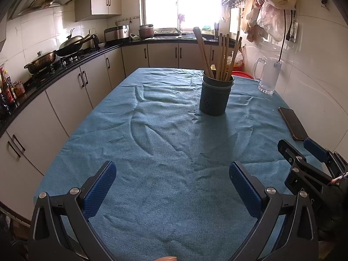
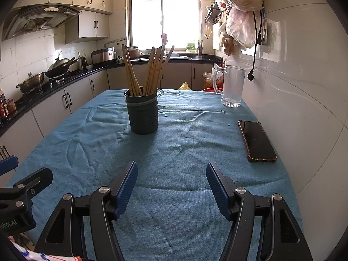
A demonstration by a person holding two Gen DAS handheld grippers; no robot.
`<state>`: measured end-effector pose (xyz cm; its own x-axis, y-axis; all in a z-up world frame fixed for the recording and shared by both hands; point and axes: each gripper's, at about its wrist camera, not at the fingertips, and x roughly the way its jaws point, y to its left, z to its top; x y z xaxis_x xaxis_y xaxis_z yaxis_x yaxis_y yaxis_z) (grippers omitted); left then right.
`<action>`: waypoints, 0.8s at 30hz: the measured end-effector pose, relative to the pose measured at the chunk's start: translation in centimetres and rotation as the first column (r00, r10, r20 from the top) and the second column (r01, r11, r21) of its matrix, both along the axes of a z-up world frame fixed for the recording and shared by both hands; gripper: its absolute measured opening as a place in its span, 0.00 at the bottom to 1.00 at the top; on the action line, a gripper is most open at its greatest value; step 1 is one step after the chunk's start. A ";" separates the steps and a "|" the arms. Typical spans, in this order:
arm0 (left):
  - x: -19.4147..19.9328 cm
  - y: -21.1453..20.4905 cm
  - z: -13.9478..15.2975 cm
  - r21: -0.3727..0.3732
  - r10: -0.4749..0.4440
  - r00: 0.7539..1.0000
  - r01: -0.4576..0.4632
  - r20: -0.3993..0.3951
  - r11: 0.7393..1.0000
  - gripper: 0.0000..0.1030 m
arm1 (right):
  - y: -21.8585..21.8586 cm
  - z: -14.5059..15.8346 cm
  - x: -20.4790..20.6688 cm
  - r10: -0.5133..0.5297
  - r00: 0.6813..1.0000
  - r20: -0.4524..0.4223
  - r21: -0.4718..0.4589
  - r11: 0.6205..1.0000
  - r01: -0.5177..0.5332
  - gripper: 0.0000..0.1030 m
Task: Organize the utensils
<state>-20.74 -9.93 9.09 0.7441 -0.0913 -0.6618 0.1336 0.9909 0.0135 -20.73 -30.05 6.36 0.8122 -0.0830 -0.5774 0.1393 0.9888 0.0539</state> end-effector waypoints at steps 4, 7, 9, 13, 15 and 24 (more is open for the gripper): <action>0.0 -0.1 0.0 0.004 -0.002 1.000 0.002 0.000 1.000 1.00 | 0.0 0.0 -0.1 0.005 1.000 0.002 -0.002 1.000 -0.005 0.68; 0.0 -0.2 -0.1 0.007 -0.005 1.000 0.005 -0.001 1.000 1.00 | 0.0 0.0 0.0 0.006 1.000 0.002 -0.001 1.000 -0.006 0.68; 0.0 -0.3 -0.2 0.007 -0.006 1.000 0.006 -0.002 1.000 1.00 | 0.1 -0.1 -0.1 0.004 1.000 0.001 0.000 1.000 -0.004 0.68; 0.1 -0.4 -0.3 0.008 -0.007 1.000 0.007 -0.006 1.000 1.00 | 0.1 -0.1 0.1 0.004 1.000 0.000 0.003 1.000 -0.004 0.69; 0.1 -0.5 -0.4 0.009 -0.008 1.000 0.008 -0.009 1.000 1.00 | 0.1 -0.1 0.1 0.004 1.000 0.000 0.003 1.000 -0.004 0.69; 0.3 -0.7 -0.6 0.013 -0.010 1.000 0.010 -0.017 1.000 1.00 | 0.0 -0.1 0.2 0.007 1.000 0.000 0.003 1.000 -0.007 0.70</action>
<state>-20.44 -10.66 8.54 0.7318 -0.0898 -0.6756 0.1440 0.9893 0.0245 -20.53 -30.09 6.24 0.8127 -0.0759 -0.5777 0.1329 0.9895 0.0569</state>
